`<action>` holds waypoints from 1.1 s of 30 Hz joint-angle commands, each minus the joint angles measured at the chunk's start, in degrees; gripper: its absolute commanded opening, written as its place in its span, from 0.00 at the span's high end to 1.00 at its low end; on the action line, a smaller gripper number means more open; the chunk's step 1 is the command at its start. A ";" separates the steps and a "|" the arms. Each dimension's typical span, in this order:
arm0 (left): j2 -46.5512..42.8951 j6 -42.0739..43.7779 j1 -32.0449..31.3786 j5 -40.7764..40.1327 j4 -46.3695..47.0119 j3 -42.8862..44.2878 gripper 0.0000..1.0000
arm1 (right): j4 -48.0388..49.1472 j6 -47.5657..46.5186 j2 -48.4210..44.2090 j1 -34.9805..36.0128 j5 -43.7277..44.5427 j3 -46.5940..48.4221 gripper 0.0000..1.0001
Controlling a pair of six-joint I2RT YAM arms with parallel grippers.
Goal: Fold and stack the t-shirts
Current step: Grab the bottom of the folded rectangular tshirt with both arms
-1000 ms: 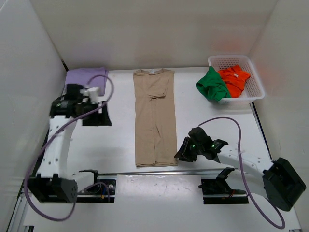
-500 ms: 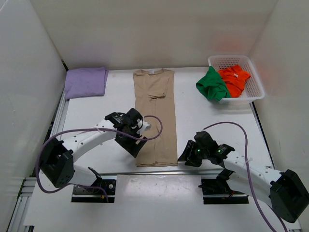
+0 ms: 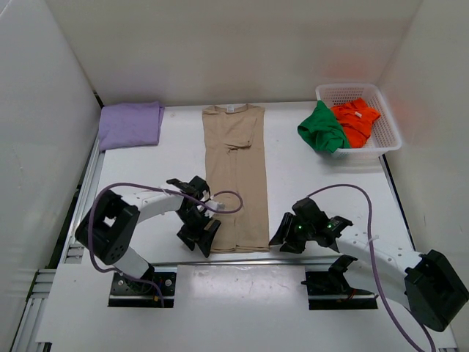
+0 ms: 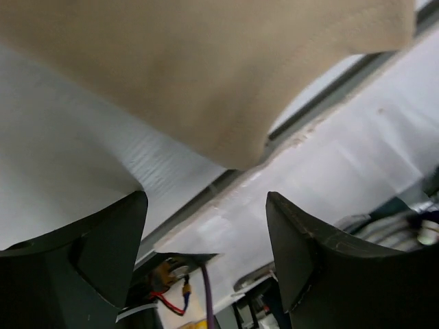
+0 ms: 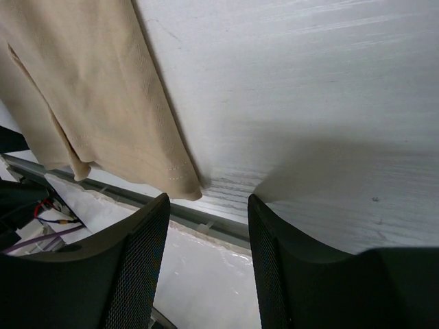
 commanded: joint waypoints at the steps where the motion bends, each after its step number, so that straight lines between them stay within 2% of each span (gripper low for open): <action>1: 2.64 0.71 -0.27 4.99 5.54 -0.09 0.20 | 0.54 -0.78 1.05 0.30 -1.18 3.19 0.46; 5: 7.31 0.71 -0.27 6.57 6.42 5.53 0.20 | 1.07 -1.93 3.68 0.82 -2.41 4.24 0.46; 7: 8.01 0.71 -0.27 7.09 6.95 5.55 0.20 | 1.07 -2.54 4.48 0.82 -2.93 4.85 0.46; 11: 9.07 0.71 -0.27 7.09 8.70 4.23 0.26 | 1.59 -3.77 7.72 0.82 -3.56 6.09 0.46; 12: 9.07 0.71 -0.27 7.09 8.71 4.23 0.33 | 1.60 -4.30 7.73 0.82 -4.08 6.09 0.46; 15: 10.22 0.71 -0.27 7.62 9.23 4.84 0.44 | 2.92 -4.30 10.01 0.82 -5.49 6.09 0.50; 16: 10.74 0.71 -0.27 7.62 9.23 5.37 0.54 | 3.44 -4.91 10.01 0.82 -6.36 6.09 0.50; 18: 11.27 0.71 -0.27 8.24 9.23 5.37 0.65 | 3.45 -5.70 11.68 0.82 -6.98 6.70 0.57; 19: 11.27 0.71 -0.27 8.24 9.23 5.37 0.74 | 3.45 -6.40 12.21 0.82 -7.59 6.71 0.59; 20: 11.27 0.71 -0.27 8.24 9.23 5.89 0.78 | 3.45 -6.41 12.99 0.82 -7.60 7.23 0.61; 22: 11.27 0.71 -0.27 7.71 9.23 6.51 0.85 | 4.06 -7.11 13.79 0.82 -8.21 7.85 0.72; 23: 11.27 0.71 -0.27 7.19 9.23 6.51 0.87 | 4.06 -7.81 14.58 0.82 -8.91 8.46 0.77; 24: 10.75 0.71 -0.27 7.18 9.23 7.04 0.87 | 4.06 -8.51 14.58 0.82 -8.92 9.33 0.88; 27: 8.91 0.71 -0.27 7.18 8.71 7.74 0.89 | 4.06 -9.57 15.11 0.82 -9.44 10.92 1.00; 31: 5.66 0.71 -0.27 4.29 4.41 12.13 0.89 | 0.91 -12.37 14.50 -1.89 -8.92 15.92 1.00; 33: 3.99 0.71 -0.27 1.23 0.99 15.56 0.89 | -2.86 -14.31 15.11 -3.82 -7.26 21.89 1.00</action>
